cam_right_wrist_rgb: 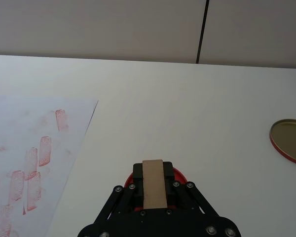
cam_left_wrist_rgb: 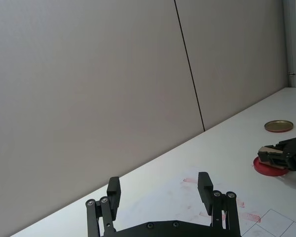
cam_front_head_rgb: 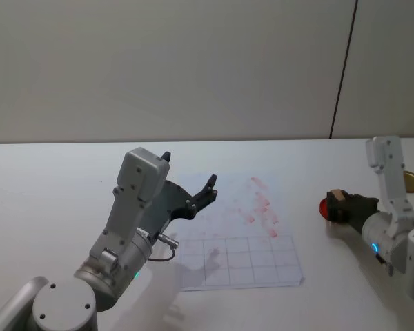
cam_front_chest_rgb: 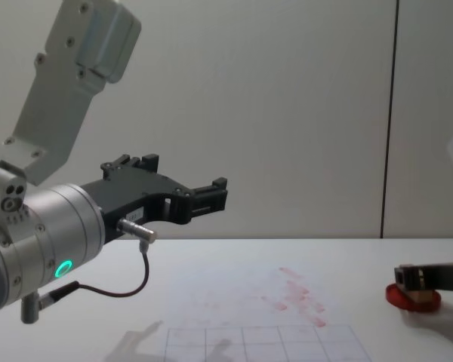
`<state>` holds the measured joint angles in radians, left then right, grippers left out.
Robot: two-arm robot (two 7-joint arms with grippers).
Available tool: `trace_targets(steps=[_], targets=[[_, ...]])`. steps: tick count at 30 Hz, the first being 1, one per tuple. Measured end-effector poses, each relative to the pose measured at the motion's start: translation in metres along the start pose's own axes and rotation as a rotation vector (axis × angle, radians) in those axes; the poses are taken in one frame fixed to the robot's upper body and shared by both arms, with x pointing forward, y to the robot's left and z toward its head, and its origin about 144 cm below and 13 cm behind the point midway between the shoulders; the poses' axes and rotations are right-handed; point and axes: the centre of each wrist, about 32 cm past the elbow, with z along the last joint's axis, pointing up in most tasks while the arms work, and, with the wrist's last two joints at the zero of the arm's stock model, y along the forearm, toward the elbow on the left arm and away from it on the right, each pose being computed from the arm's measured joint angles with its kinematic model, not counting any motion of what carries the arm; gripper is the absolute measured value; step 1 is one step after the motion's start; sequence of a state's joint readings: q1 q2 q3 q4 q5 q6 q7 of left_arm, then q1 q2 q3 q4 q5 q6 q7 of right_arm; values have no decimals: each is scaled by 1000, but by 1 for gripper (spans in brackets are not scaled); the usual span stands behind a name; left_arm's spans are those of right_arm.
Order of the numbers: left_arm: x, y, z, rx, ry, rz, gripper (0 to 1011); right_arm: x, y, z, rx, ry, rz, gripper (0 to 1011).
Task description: Use the one hand to pick up the stamp and affix it onto the A4 paper.
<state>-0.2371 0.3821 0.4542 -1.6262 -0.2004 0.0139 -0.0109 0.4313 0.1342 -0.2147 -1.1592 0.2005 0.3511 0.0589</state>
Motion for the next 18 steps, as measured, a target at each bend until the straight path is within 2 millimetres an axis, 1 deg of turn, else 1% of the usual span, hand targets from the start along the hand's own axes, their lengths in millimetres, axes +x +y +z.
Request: trace_targets(steps=[1, 18], targets=[[0, 0, 0, 0, 0, 0, 993, 0, 1, 0, -3, 0, -3, 218], [0, 0, 0, 0, 0, 0, 993, 2, 8, -4, -35, 10, -25, 219]])
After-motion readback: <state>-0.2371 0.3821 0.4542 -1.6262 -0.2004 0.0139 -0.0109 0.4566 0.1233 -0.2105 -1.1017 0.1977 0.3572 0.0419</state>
